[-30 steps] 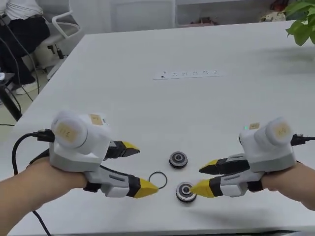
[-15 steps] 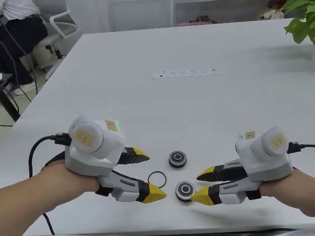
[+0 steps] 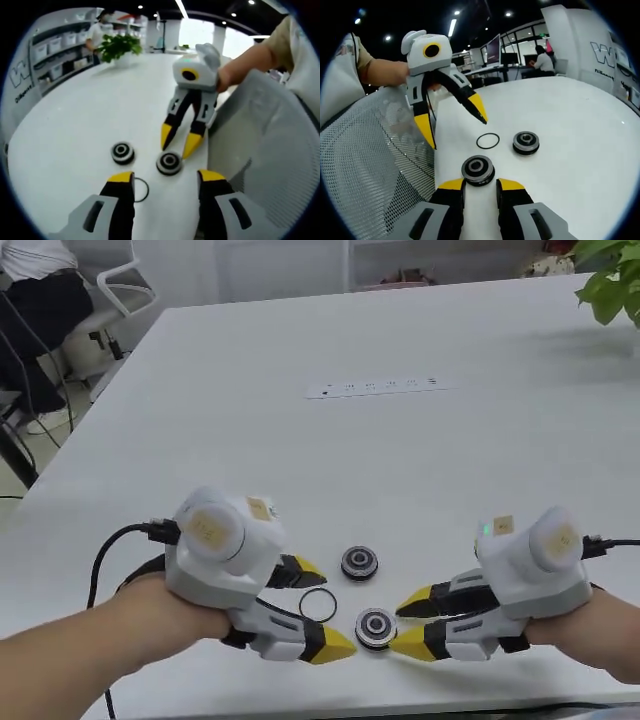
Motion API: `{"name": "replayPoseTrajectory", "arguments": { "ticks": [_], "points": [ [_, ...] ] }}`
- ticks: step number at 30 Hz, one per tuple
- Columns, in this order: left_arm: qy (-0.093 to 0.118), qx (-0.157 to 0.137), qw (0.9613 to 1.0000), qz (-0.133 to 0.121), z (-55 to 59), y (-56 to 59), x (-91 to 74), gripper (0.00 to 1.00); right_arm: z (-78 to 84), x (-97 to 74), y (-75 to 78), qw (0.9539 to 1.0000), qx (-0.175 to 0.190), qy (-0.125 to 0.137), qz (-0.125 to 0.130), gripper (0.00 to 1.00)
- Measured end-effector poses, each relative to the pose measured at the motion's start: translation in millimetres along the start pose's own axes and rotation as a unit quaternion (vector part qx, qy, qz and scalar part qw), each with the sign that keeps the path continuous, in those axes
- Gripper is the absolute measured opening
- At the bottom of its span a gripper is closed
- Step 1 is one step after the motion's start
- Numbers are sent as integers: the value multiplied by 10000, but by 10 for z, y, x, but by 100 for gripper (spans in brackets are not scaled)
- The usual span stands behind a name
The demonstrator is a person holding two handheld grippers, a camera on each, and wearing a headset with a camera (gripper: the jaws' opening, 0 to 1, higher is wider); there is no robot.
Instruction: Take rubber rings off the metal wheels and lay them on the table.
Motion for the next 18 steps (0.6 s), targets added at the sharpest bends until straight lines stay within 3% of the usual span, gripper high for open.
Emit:
{"name": "replayPoseTrajectory", "arguments": {
  "ticks": [18],
  "points": [
    [-119,94,9996,236,-29,61,259,36,33,26,36,9995,-320,-45,-6,18]
  ]
}}
Point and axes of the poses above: the centre of the closed fingertips' face, and the gripper's own axes: x roughly forward along the fingers, y roughly to its right, z roughly out of its underside, the point moved 8 cm from there along -x, roughly backward along the fingers, and after that the axes turned 3 degrees about -x, right-handed, at the moved point
